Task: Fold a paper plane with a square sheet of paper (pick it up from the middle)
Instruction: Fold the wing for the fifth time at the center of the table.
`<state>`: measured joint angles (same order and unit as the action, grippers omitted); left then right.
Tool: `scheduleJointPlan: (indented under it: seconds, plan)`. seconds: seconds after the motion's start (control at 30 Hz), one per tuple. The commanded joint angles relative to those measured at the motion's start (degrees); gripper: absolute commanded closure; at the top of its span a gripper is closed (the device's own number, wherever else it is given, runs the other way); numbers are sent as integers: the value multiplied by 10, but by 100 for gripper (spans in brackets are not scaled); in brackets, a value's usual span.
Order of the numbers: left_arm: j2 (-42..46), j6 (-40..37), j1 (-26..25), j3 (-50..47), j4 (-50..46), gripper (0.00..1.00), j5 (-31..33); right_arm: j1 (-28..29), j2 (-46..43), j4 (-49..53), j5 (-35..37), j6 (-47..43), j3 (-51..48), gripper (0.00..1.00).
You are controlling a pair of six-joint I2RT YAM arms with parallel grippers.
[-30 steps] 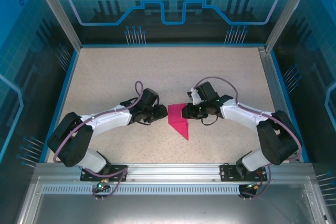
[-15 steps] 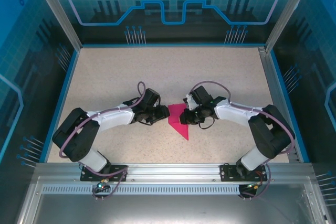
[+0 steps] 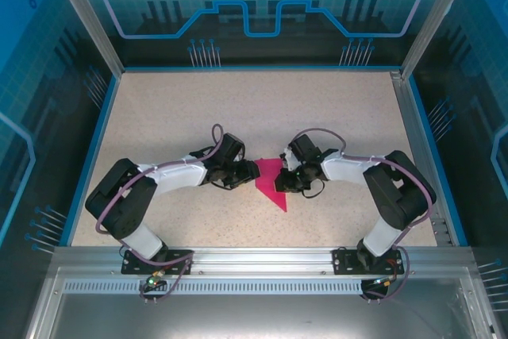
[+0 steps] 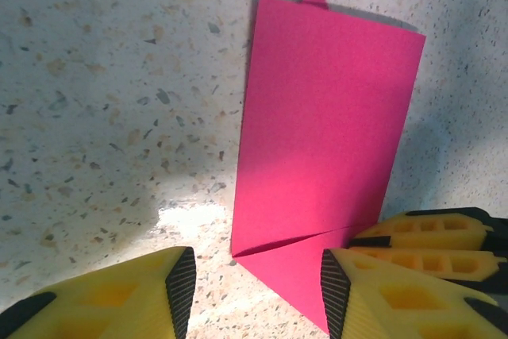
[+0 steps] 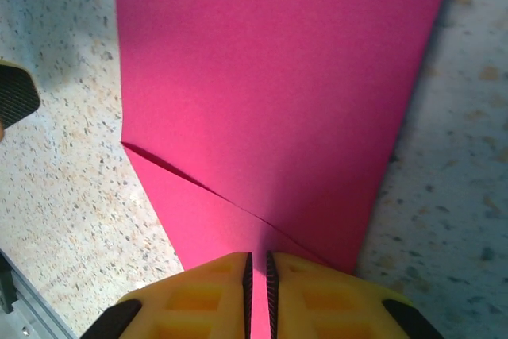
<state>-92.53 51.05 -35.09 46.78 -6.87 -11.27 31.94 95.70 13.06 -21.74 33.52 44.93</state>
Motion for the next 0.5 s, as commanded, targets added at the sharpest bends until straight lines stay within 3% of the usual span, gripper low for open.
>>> scheduleJointPlan:
  seconds: [0.0, 0.47]
  plan:
    - [-13, -4, -5, 20, 7, 50, -20, -19, -12, -40, -46, 13, -25, 83]
    - [-25, -4, -14, 31, -5, 50, -20, -43, -45, -78, -89, 18, -47, 80]
